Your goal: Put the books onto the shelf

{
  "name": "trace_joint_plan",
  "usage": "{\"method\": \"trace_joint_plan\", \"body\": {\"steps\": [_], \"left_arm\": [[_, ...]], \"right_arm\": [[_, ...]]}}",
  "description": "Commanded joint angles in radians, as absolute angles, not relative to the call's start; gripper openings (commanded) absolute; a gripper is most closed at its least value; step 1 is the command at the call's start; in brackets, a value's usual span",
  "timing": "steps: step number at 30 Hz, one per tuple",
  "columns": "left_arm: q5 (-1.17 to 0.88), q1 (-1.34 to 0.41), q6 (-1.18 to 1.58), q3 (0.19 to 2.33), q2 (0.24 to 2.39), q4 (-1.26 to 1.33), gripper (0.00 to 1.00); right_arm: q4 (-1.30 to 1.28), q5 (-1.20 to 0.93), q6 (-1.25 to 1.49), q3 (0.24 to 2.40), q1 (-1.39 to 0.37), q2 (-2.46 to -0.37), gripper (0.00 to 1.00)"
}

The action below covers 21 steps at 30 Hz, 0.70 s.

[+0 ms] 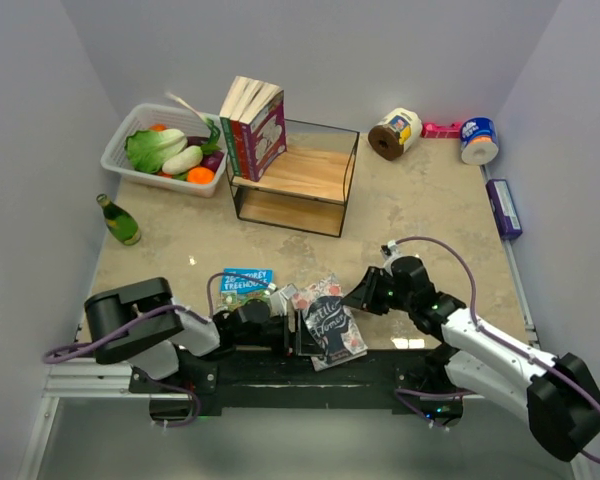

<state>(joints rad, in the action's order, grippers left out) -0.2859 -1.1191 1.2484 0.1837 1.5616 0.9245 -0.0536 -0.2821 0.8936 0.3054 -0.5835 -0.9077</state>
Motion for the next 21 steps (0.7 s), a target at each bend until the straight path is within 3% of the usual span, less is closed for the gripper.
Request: {"method": "trace_joint_plan", "body": {"steps": [1, 9, 21], "left_arm": [[-0.063, -1.104, 1.167, 0.222, 1.412, 0.550, 0.77], [0.057, -1.103, 1.195, 0.169, 1.229, 0.399, 0.85], [-0.078, -1.081, 1.240, 0.012, 1.374, 0.895, 0.90]], "right_arm": [[-0.074, -0.446, 0.943, 0.324, -0.603, -0.868, 0.00], [-0.005, -0.535, 0.982, 0.328, -0.601, -0.818, 0.00], [0.239, -0.643, 1.107, 0.278, -0.601, -0.818, 0.00]]}}
